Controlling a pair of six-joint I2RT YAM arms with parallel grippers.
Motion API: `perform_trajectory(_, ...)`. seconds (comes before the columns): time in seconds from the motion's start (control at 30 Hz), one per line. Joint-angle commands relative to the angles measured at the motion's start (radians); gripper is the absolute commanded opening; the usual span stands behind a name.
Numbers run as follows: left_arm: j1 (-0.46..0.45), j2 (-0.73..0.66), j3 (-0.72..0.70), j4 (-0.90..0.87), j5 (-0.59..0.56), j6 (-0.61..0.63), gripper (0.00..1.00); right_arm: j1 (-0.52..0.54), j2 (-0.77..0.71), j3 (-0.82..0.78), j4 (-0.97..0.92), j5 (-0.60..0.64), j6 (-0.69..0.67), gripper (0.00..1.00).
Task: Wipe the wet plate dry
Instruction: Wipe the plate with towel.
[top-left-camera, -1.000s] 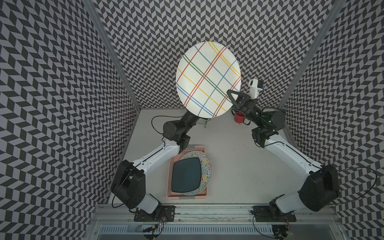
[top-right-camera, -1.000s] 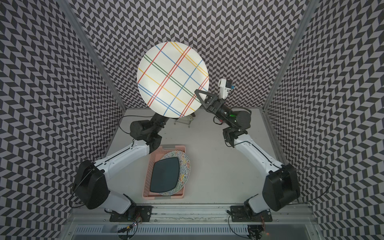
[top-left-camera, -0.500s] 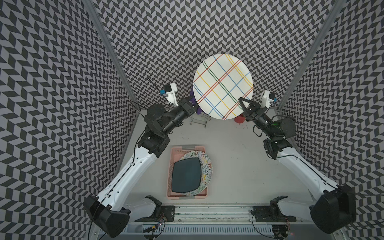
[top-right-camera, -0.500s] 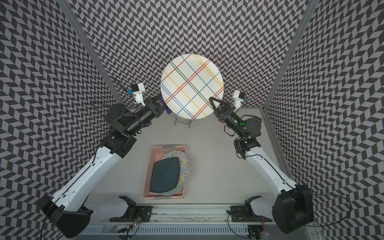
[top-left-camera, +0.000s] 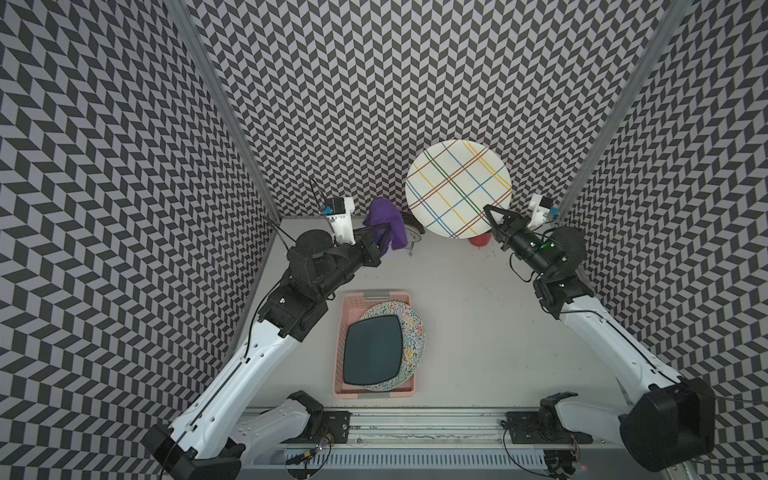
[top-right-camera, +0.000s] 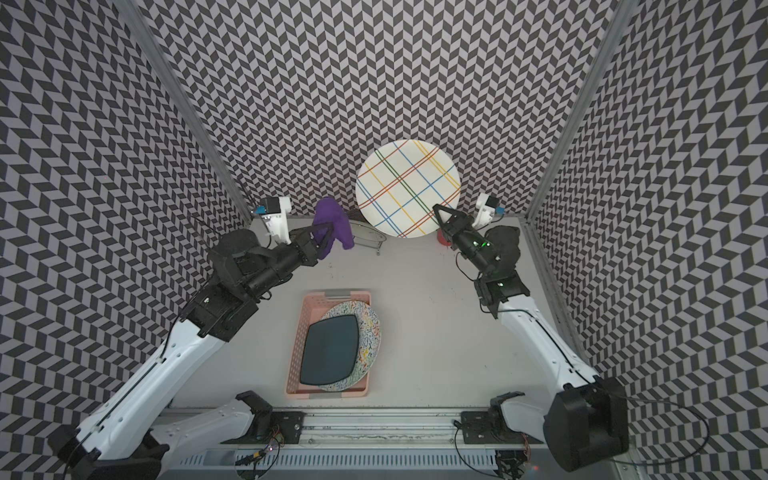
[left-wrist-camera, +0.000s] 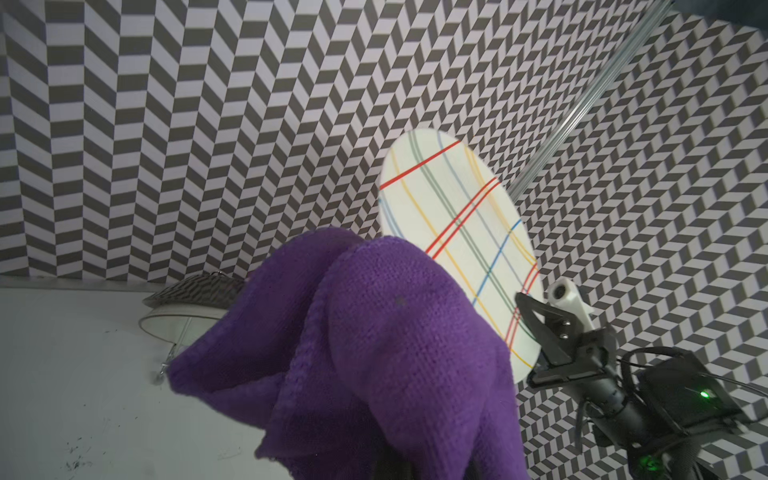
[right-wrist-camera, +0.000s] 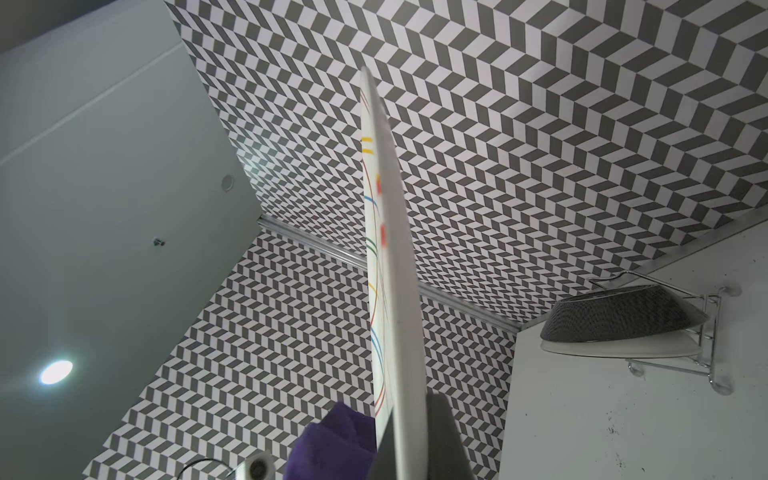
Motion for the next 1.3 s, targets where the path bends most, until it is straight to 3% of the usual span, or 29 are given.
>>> perform_trajectory(0.0, -0.007, 0.007, 0.023, 0.015, -0.029, 0.031, 0.00, 0.080, -0.001, 0.052, 0.024, -0.050, -0.107, 0.00)
perform_trajectory(0.23, 0.016, 0.232, 0.163, -0.171, -0.283, 0.118, 0.00, 0.193, 0.006, 0.007, 0.124, -0.053, -0.089, 0.00)
perform_trajectory(0.33, 0.059, 0.292, 0.230, -0.209, -0.318, 0.116, 0.00, 0.231, -0.030, -0.005, 0.076, -0.063, -0.145, 0.00)
perform_trajectory(0.43, 0.079, 0.332, 0.279, -0.219, -0.253, 0.184, 0.00, 0.307, -0.101, -0.014, -0.021, -0.025, -0.254, 0.00)
perform_trajectory(0.53, 0.012, 0.361, 0.279, -0.206, -0.135, 0.282, 0.00, 0.338, -0.127, -0.009, -0.015, 0.011, -0.276, 0.00)
perform_trajectory(0.63, -0.139, 0.379, 0.242, -0.184, -0.124, 0.342, 0.00, 0.318, -0.110, 0.065, -0.004, 0.062, -0.296, 0.00)
perform_trajectory(0.73, -0.177, 0.353, 0.181, -0.171, -0.131, 0.322, 0.00, 0.233, -0.078, 0.153, -0.009, 0.048, -0.294, 0.00)
perform_trajectory(0.8, -0.143, 0.307, 0.150, -0.170, -0.178, 0.306, 0.00, 0.183, -0.076, 0.163, 0.004, 0.024, -0.261, 0.00)
perform_trajectory(0.87, -0.037, 0.270, 0.145, -0.176, -0.142, 0.255, 0.00, 0.176, -0.086, 0.165, -0.021, -0.016, -0.291, 0.00)
perform_trajectory(0.93, 0.077, 0.252, 0.163, -0.177, -0.074, 0.228, 0.00, 0.213, -0.099, 0.146, -0.068, -0.040, -0.318, 0.00)
perform_trajectory(1.0, 0.098, 0.264, 0.201, -0.175, -0.044, 0.262, 0.00, 0.289, -0.117, 0.105, -0.085, -0.017, -0.332, 0.00)
perform_trajectory(1.07, 0.054, 0.297, 0.232, -0.171, -0.014, 0.298, 0.00, 0.346, -0.120, 0.075, -0.065, 0.011, -0.313, 0.00)
perform_trajectory(1.17, -0.102, 0.362, 0.273, -0.184, -0.075, 0.369, 0.00, 0.357, -0.087, 0.080, 0.013, 0.038, -0.285, 0.00)
perform_trajectory(1.27, -0.121, 0.393, 0.311, -0.196, -0.105, 0.341, 0.00, 0.341, -0.040, 0.189, -0.035, 0.045, -0.342, 0.00)
